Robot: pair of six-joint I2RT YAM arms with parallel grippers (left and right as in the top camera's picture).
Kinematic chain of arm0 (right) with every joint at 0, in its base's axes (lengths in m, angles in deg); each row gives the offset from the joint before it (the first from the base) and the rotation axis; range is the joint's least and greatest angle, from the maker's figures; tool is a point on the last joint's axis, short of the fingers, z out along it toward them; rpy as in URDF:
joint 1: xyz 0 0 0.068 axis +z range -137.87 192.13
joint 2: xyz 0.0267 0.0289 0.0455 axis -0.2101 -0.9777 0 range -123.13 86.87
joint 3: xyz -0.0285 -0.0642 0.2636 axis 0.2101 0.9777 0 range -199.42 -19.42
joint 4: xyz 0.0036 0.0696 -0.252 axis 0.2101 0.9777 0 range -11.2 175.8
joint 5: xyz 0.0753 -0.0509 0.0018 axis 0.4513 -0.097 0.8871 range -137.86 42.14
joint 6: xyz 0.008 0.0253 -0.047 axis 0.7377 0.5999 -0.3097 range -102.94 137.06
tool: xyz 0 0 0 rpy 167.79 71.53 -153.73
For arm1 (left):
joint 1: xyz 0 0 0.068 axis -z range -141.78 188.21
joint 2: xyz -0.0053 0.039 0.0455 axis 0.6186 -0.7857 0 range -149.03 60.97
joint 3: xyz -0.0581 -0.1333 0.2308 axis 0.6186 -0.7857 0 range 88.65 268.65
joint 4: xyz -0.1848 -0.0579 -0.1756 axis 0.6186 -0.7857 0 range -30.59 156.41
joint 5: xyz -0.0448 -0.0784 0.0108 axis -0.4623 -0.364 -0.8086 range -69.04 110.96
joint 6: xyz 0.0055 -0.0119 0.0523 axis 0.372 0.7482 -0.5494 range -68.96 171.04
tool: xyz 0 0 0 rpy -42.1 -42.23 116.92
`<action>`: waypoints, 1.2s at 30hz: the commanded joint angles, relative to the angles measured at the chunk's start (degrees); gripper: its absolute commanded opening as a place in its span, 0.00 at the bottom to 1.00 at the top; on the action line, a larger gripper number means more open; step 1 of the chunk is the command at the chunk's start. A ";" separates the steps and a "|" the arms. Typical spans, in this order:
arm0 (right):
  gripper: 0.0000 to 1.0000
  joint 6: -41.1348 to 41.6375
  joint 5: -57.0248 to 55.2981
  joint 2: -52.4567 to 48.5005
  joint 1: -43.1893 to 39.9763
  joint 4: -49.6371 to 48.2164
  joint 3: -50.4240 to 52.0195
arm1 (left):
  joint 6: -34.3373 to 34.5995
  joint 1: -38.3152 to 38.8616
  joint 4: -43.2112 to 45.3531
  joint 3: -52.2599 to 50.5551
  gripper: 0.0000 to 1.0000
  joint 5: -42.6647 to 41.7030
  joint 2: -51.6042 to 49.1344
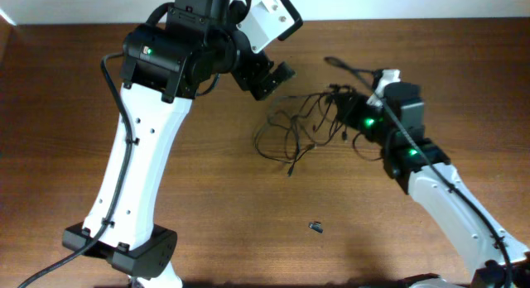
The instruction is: Untangle cables
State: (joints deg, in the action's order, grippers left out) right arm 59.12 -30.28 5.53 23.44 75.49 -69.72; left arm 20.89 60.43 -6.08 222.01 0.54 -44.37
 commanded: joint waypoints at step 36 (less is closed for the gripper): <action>0.04 0.33 57.70 0.35 -4.22 -51.49 0.13 | 0.13 4.26 0.52 0.61 0.99 -19.89 -4.76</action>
State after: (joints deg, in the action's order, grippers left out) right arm 59.34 28.37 5.27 19.03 24.49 -69.02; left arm 20.91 63.51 -4.55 222.08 -17.67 -48.45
